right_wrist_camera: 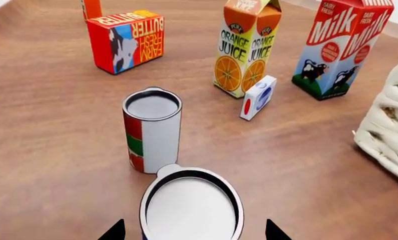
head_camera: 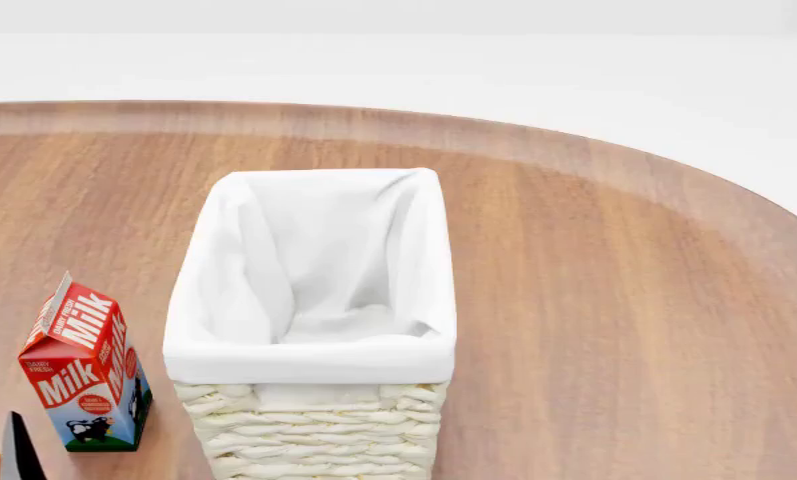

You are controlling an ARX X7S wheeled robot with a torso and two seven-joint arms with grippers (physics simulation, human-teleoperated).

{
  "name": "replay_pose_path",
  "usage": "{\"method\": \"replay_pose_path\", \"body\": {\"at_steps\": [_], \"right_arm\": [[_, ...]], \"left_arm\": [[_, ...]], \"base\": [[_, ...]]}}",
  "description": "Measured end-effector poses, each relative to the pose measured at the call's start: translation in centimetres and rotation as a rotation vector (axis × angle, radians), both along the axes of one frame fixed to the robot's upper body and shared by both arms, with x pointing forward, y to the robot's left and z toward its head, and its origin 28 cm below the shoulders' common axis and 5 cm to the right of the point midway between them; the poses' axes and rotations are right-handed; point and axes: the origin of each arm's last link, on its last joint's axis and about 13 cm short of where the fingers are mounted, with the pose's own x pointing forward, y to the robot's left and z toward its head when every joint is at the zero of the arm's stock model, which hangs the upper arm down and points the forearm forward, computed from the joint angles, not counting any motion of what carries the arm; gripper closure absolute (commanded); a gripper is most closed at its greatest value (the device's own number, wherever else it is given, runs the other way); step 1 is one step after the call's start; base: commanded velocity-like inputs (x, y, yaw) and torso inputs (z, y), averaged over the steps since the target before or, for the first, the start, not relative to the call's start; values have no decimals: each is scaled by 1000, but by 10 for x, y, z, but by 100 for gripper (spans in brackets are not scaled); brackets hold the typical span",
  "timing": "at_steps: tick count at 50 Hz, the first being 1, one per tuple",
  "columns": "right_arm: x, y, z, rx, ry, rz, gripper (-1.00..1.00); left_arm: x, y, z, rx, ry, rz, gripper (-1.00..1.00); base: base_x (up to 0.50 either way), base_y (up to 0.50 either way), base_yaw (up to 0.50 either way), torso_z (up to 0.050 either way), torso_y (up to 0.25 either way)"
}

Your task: Pick up the alphabet soup, and put it in the basket.

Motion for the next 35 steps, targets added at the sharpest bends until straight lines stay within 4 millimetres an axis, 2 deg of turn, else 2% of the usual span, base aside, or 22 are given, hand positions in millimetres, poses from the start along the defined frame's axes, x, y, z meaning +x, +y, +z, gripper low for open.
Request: {"method": "replay_pose_path", "body": {"at_steps": [35], "right_arm": [[10,13,-5,-91,-4,14,-100]], "left_arm": [[-1,1,1,-2,-5,3,-100]], "base": [[0,0,0,0,0]]}}
